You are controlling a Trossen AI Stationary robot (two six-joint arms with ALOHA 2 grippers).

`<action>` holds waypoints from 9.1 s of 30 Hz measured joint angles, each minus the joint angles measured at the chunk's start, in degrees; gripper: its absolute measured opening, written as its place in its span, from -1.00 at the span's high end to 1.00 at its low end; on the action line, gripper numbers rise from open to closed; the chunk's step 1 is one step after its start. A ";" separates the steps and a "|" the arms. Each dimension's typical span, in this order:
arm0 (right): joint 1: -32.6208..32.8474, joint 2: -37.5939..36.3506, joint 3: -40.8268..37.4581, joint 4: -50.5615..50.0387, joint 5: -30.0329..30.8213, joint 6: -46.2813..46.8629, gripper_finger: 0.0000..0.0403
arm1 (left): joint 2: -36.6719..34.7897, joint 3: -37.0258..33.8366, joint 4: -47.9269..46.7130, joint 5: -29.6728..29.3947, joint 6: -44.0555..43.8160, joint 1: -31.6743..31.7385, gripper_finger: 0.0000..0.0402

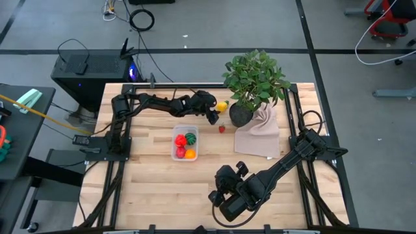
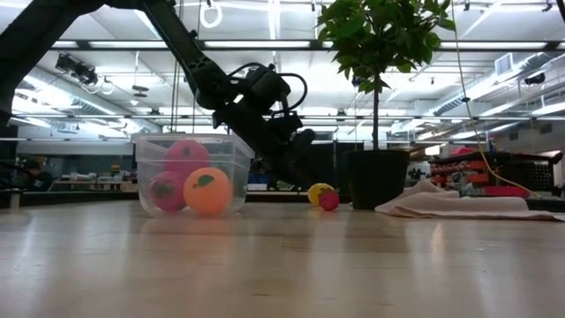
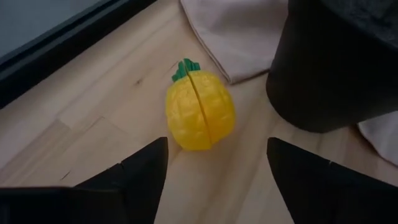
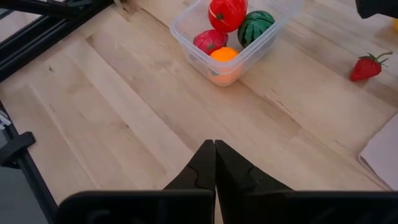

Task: Pick and placing Produce into tupperware
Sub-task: Adjust the flower pot, then put the red strawberry into the transparent bin

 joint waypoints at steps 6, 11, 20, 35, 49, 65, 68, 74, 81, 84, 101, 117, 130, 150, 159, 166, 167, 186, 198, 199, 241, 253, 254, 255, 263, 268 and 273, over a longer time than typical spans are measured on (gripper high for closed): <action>0.00 0.00 0.00 0.23 0.00 -0.89 0.97 | 0.00 0.58 0.43 -1.05 -0.76 -0.04 -0.47; 0.00 0.00 0.00 0.28 0.00 -1.26 0.97 | 0.00 2.05 0.52 -3.05 -1.17 -0.50 -0.44; 0.00 0.01 0.00 0.32 0.00 -1.77 0.97 | -0.17 2.01 -4.86 1.27 -6.66 -0.97 -0.41; 0.11 0.02 0.00 0.64 1.89 -4.01 0.97 | -13.41 1.23 -18.38 8.39 -2.33 -0.04 -0.41; 0.38 0.02 0.02 1.27 3.13 -3.88 0.97 | -10.04 1.78 -18.21 20.70 -6.77 7.48 -0.32; 0.37 0.02 0.02 4.29 2.05 -3.44 0.97 | 3.35 25.61 -40.44 17.01 0.70 7.28 -0.32; 0.37 0.02 0.02 4.34 2.05 -3.44 0.97 | 5.56 26.32 -41.52 16.97 0.07 7.28 -0.32; 0.37 0.02 0.02 4.57 1.70 -3.42 0.97 | 6.86 26.69 -40.50 15.93 -0.90 7.47 -0.31; 0.37 0.02 0.02 4.78 1.62 -3.55 0.97 | 6.84 26.69 -38.38 15.92 -3.70 8.01 -0.30; 0.37 0.02 0.02 4.80 1.62 -3.61 0.97 | 6.84 26.67 -38.24 15.92 -3.76 7.98 -0.31; 0.37 0.02 0.02 4.93 0.98 -4.02 0.97 | 7.30 28.19 -40.37 15.70 -1.81 7.52 -0.41; 0.36 0.02 0.02 4.89 0.98 -4.50 0.97 | 7.15 28.17 -41.62 18.52 0.35 7.87 -0.41; 0.37 0.02 0.02 4.87 0.98 -5.38 0.97 | 6.92 28.19 -41.57 22.58 1.37 9.62 -0.38; 0.35 0.02 0.02 4.80 0.98 -5.52 0.97 | 2.14 33.25 -46.07 21.39 4.64 9.13 -0.10; 0.35 0.02 0.02 4.82 0.89 -5.37 0.97 | 2.14 27.80 -28.30 16.12 -0.99 3.09 -0.16; 0.35 0.02 0.02 4.87 0.50 -5.47 0.97 | 3.81 27.87 -27.29 15.81 -3.81 2.84 -0.11; 0.35 0.02 0.02 4.85 0.49 -5.44 0.97 | 3.95 27.84 -28.77 15.75 -3.79 2.92 -0.11; 0.35 0.02 0.02 5.30 -0.31 -5.38 0.97 | 5.90 27.82 -26.28 14.83 -14.64 3.79 -0.08; 0.35 0.02 0.02 5.30 -0.31 -5.55 0.97 | 7.48 27.95 -25.90 18.14 -16.04 0.68 -0.08; 0.35 0.02 0.02 5.30 -0.31 -5.56 0.97 | 7.96 27.92 -25.85 19.09 -17.10 0.96 -0.08; 0.37 0.02 0.00 6.20 -1.62 -5.49 0.97 | 9.55 32.57 -18.54 25.15 -20.23 3.78 -0.01; 0.01 0.02 0.00 6.18 -1.62 -7.08 0.97 | 1.38 30.87 -39.03 22.62 -6.96 11.96 0.07; -0.06 0.02 0.00 6.19 -1.62 -7.33 0.97 | -0.37 29.91 -38.52 22.44 -6.95 12.63 0.07; -0.08 0.02 0.00 6.18 -1.60 -7.57 0.97 | -2.42 28.69 -38.51 21.99 -6.82 13.24 0.07; -0.07 0.02 0.00 6.13 0.15 -8.55 0.97 | -21.06 13.78 -44.13 18.87 -3.72 17.58 0.07; -0.85 0.02 0.00 6.17 0.57 -9.65 0.97 | -35.79 1.05 -48.43 19.33 -1.52 16.76 0.09; -1.29 0.02 0.00 6.20 0.59 -11.87 0.97 | -49.56 -9.48 -43.78 18.82 -7.58 14.67 0.13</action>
